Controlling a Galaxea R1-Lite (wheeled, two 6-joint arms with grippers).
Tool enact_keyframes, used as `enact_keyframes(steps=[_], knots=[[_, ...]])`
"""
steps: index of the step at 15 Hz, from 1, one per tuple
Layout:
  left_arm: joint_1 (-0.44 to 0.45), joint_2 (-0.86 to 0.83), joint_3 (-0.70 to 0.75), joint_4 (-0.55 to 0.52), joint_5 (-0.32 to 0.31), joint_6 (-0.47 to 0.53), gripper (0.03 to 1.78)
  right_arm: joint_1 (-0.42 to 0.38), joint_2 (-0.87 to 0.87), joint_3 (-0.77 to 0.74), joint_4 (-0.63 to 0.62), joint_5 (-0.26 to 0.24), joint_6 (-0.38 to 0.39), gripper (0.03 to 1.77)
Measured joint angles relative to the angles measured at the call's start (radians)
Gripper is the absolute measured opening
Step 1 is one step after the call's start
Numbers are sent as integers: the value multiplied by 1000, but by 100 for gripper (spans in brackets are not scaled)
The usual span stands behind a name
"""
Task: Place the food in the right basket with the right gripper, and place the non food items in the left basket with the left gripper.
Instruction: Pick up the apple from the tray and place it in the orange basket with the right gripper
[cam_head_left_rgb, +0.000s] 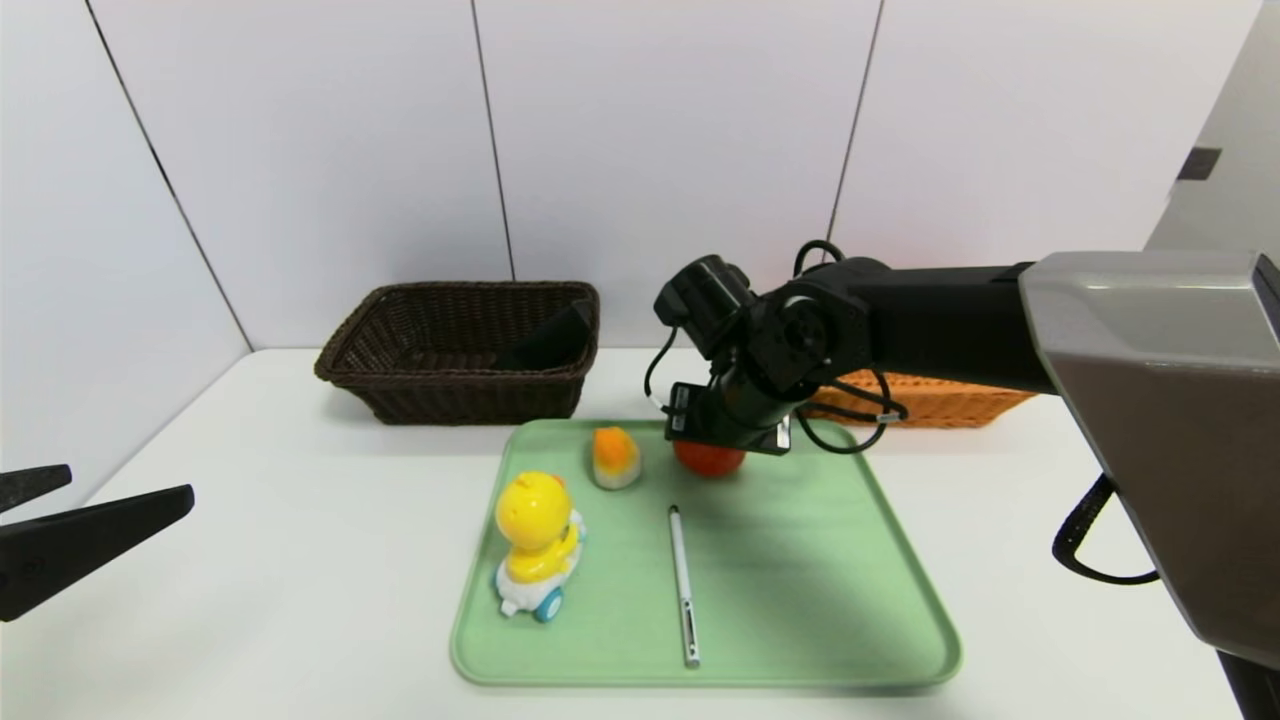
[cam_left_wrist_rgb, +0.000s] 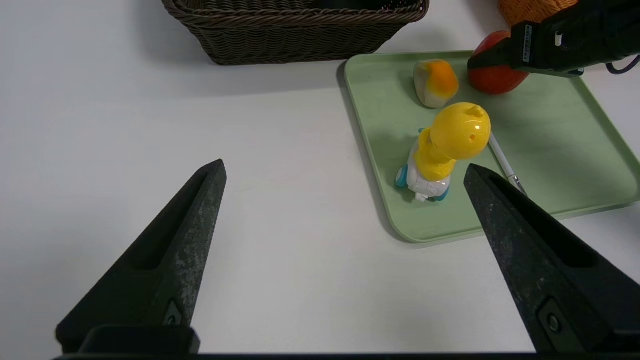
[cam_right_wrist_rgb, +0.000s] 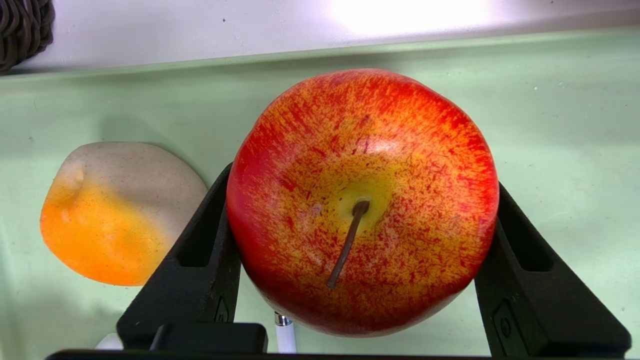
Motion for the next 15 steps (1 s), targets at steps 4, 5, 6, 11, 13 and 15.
enact_keyframes(steps=[4, 5, 6, 11, 13, 15], knots=[[0, -7, -1, 1, 2, 0, 169, 44, -62, 0, 2, 0, -3, 123], [0, -9, 0, 2, 2, 0, 169, 57, -93, 0, 1, 0, -11, 123], [0, -11, 3, 4, 2, 0, 169, 67, -129, 0, -2, 0, -28, 123], [0, -12, 12, 3, 0, 0, 169, 9, -340, -1, -35, -80, -271, 123], [0, -12, 14, 2, 0, 1, 169, -94, -385, -1, -42, -94, -384, 123], [0, -12, 14, 2, -10, 0, 169, -204, -410, 0, -50, -90, -470, 123]])
